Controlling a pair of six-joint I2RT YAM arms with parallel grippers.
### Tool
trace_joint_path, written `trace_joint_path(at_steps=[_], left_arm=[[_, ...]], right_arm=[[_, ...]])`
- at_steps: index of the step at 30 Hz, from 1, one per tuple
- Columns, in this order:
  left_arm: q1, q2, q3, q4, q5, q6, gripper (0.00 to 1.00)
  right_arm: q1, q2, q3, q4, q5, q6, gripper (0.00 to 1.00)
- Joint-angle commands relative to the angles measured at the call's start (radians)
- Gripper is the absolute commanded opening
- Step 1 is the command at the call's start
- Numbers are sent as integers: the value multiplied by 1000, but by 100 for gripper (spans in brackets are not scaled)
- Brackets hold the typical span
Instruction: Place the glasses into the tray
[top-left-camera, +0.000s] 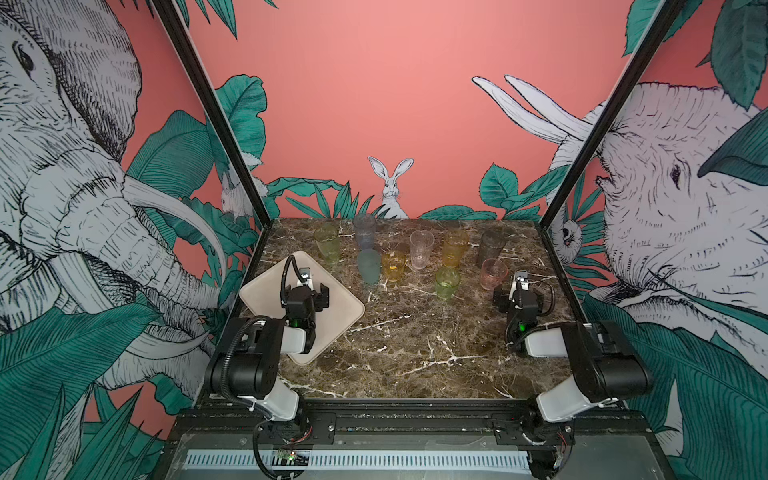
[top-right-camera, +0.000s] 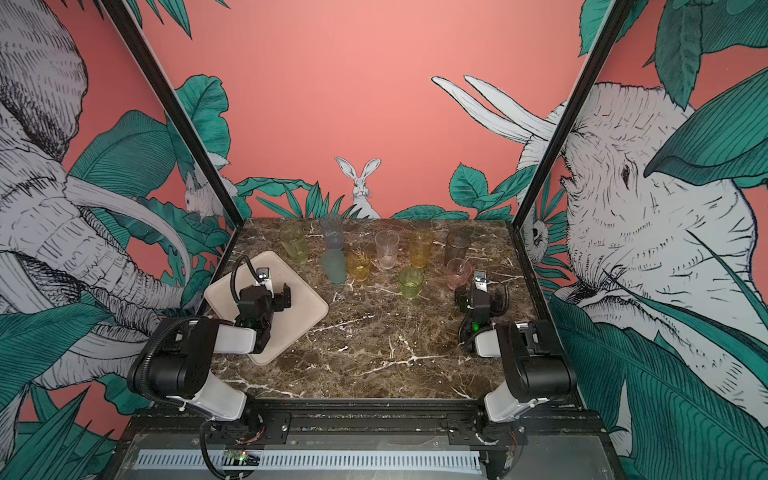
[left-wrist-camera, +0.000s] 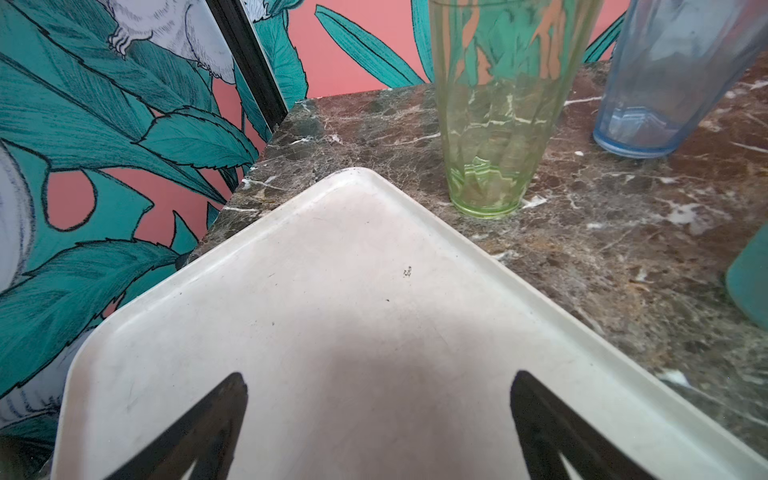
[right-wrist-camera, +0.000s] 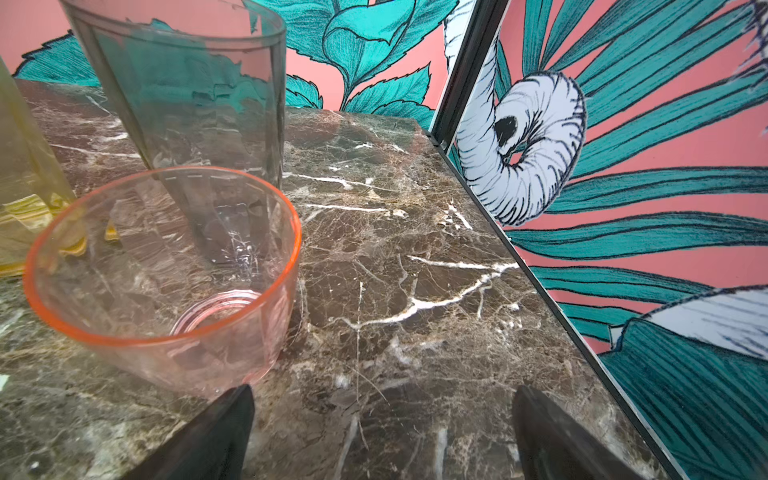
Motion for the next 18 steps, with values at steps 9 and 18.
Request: trace_joint_path(at_steps=[9, 18], left_arm=[[1, -16, 12, 13, -4, 3, 100], [2, -16, 11, 14, -4, 3, 100]], right_arm=[[-3, -1, 8, 32, -5, -8, 99], [-3, -2, 11, 26, -6, -7, 99]])
